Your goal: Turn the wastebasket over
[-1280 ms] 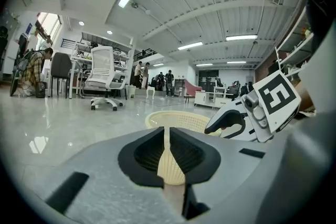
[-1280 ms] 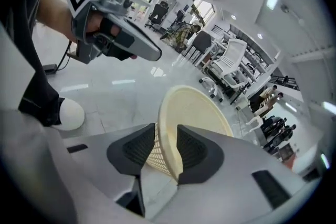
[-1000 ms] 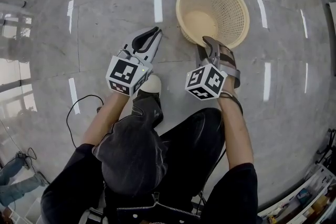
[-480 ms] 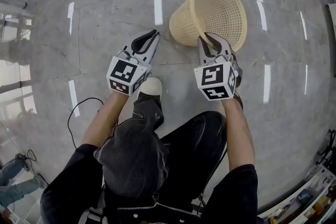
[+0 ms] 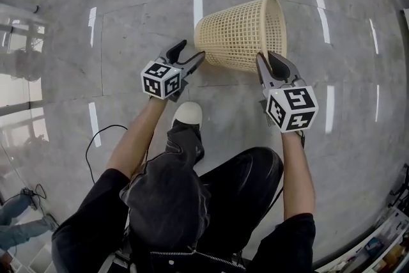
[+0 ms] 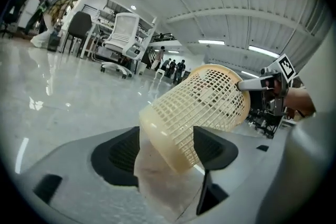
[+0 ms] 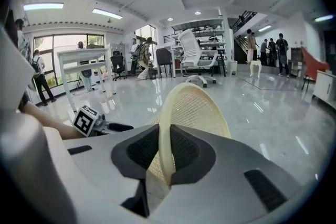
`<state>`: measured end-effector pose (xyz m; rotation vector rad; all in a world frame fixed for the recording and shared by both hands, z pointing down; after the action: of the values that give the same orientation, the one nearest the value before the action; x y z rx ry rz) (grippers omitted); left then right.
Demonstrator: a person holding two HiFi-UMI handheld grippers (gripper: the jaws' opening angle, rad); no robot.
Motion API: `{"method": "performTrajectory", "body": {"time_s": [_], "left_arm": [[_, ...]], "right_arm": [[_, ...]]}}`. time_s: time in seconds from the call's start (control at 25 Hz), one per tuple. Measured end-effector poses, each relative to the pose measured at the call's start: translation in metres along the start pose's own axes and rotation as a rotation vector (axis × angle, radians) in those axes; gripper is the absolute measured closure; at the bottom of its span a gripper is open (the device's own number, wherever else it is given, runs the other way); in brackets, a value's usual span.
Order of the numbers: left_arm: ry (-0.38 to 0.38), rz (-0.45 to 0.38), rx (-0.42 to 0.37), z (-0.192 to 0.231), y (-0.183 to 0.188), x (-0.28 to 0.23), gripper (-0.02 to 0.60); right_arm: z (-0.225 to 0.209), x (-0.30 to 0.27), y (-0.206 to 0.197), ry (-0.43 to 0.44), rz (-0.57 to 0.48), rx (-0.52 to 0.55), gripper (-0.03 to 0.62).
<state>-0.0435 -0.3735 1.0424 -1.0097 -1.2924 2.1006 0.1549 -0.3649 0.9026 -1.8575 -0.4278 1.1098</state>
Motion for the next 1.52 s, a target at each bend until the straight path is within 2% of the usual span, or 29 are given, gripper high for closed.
{"method": "performTrajectory", "body": {"time_s": [0.12,0.24,0.44,0.64,0.72,0.84,0.96,1.16,1.32,1.44,1.52], "left_arm": [[-0.078,0.0,0.002,-0.011,-0.015,-0.021,0.258],[-0.121,-0.033,-0.022,-0.023,-0.013,-0.035,0.256],[-0.176,-0.053,-0.119,-0.05,-0.001,-0.05,0.258],[-0.197,-0.053,-0.129,-0.059,0.006,-0.062,0.275],[-0.206,-0.044,-0.14,-0.066,0.007,-0.065,0.276],[-0.21,-0.038,-0.15,-0.074,0.008,-0.069,0.285],[-0.206,-0.037,-0.15,-0.076,0.007,-0.069,0.295],[-0.199,-0.036,-0.147,-0.078,0.007,-0.068,0.313],[-0.184,-0.053,-0.153,-0.072,0.007,-0.062,0.314],[-0.147,-0.086,-0.184,-0.061,0.023,-0.048,0.313],[-0.116,-0.112,-0.239,-0.05,0.046,-0.032,0.314]], "right_arm": [[-0.018,0.01,-0.01,-0.044,0.0,-0.032,0.537],[-0.037,0.019,-0.02,-0.118,0.015,-0.037,0.536],[-0.066,0.036,-0.045,-0.288,0.101,0.036,0.513],[-0.08,0.048,-0.071,-0.389,0.233,0.127,0.496],[-0.086,0.06,-0.07,-0.43,0.216,0.109,0.496],[-0.098,0.076,-0.056,-0.477,0.126,0.07,0.496],[-0.11,0.069,-0.043,-0.481,0.104,0.047,0.496],[-0.119,0.055,-0.041,-0.457,0.162,-0.003,0.513],[-0.114,0.053,-0.042,-0.408,0.099,-0.085,0.533],[-0.102,0.047,-0.04,-0.379,0.083,-0.078,0.531],[-0.093,0.038,-0.035,-0.344,0.068,-0.092,0.525]]}}
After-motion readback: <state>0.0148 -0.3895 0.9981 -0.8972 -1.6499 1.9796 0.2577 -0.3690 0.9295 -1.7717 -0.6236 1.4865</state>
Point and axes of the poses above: the fingertips, and each gripper's own axes: x backward along the fingers, z to its left, y out of its top, the point moved 3 cm from there along x, backward along the fingers, and after that the axes turned 8 degrees about -x, right-handed, at the moved point
